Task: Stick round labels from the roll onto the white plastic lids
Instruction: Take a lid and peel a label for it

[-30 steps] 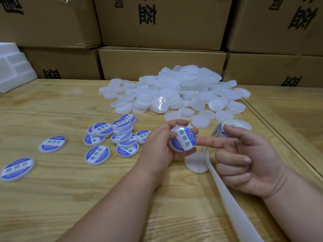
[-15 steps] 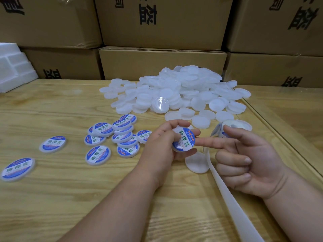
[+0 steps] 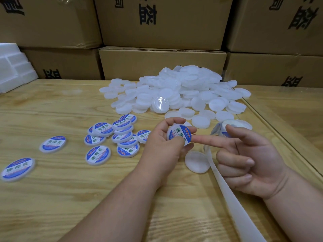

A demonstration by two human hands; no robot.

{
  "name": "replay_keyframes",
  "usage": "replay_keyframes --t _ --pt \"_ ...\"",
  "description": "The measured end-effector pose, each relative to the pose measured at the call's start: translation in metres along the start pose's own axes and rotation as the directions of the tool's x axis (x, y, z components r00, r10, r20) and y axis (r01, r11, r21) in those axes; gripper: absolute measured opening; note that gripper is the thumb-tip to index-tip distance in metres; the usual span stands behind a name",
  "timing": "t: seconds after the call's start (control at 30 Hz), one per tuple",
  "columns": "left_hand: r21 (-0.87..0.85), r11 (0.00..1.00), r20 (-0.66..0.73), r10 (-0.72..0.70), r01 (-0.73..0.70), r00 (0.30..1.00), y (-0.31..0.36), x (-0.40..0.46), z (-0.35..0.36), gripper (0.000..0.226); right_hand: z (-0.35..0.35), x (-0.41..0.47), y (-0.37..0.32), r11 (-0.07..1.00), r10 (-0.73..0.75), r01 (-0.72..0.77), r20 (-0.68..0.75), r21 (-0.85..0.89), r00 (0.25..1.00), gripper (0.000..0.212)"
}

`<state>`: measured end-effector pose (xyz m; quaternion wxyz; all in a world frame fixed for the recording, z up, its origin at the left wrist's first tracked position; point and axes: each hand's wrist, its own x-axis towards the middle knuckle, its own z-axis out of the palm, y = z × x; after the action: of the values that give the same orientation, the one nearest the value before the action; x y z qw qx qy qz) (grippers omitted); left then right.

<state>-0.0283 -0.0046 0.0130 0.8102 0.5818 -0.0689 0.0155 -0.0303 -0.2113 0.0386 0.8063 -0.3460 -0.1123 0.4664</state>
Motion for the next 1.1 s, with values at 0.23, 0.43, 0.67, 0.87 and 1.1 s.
replay_keyframes --t 0.23,0.43,0.67,0.87,1.1 --pt "-0.011 1.0 -0.095 0.004 -0.005 0.996 0.004 0.002 -0.001 0.028 -0.008 -0.004 -0.004 0.986 -0.144 0.144 -0.014 0.085 0.99 0.071" --pt "0.116 0.993 -0.11 -0.005 0.018 0.994 0.004 0.001 0.002 0.011 -0.011 -0.003 -0.003 0.949 -0.305 0.315 -0.209 0.017 0.929 0.058" --pt "0.139 0.99 -0.141 0.044 -0.024 0.989 -0.004 0.006 -0.001 0.044 -0.01 0.002 -0.002 0.913 -0.382 0.409 -0.368 -0.007 0.847 0.047" --pt "0.022 0.998 -0.193 -0.053 0.058 0.98 -0.003 0.009 0.0 0.019 -0.009 0.002 -0.002 0.906 -0.394 0.424 -0.396 -0.014 0.829 0.045" --pt "-0.051 0.994 -0.181 -0.107 0.099 0.978 0.002 0.01 -0.003 0.055 -0.007 0.003 -0.002 0.905 -0.397 0.424 -0.421 -0.033 0.816 0.043"
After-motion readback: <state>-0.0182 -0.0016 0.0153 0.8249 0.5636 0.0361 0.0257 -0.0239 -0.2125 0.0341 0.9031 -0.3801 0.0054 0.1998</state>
